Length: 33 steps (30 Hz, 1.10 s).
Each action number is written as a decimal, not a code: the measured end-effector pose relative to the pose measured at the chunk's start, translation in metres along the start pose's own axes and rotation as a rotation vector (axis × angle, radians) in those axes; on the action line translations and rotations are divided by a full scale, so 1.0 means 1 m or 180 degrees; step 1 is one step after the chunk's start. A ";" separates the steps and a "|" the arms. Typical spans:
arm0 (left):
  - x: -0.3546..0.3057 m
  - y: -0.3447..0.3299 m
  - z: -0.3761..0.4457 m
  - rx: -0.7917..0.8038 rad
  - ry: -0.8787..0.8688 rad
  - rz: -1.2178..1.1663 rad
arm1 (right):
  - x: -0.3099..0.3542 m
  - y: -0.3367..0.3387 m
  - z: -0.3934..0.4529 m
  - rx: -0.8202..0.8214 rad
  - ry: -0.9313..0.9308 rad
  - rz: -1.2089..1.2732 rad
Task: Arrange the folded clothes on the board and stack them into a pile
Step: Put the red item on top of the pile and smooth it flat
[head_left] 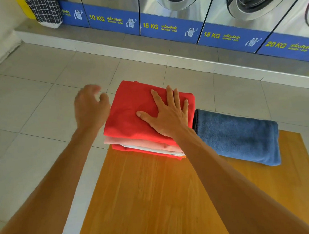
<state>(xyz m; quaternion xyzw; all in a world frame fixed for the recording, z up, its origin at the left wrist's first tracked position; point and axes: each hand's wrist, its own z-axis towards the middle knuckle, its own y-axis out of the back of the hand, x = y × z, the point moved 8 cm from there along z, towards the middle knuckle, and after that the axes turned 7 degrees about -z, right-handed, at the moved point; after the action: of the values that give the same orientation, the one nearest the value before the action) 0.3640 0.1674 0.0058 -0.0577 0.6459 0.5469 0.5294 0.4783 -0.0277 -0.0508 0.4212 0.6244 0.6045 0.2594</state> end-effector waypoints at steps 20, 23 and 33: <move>-0.012 -0.121 -0.037 0.1790 -0.0532 0.1038 | -0.067 -0.008 -0.038 -0.0057 -0.0609 0.0318; -0.017 -0.109 -0.038 0.1804 -0.0313 0.1030 | -0.084 -0.002 -0.056 0.0302 -0.0675 0.0257; -0.103 -0.079 -0.180 0.2043 -0.0713 0.0706 | -0.147 0.050 -0.163 0.0224 -0.0771 0.0357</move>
<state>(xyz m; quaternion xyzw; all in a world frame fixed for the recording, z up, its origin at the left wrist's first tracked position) 0.3484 -0.0539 0.0028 0.2424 0.7251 0.3732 0.5255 0.4280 -0.2430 -0.0073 0.5342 0.5848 0.5405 0.2837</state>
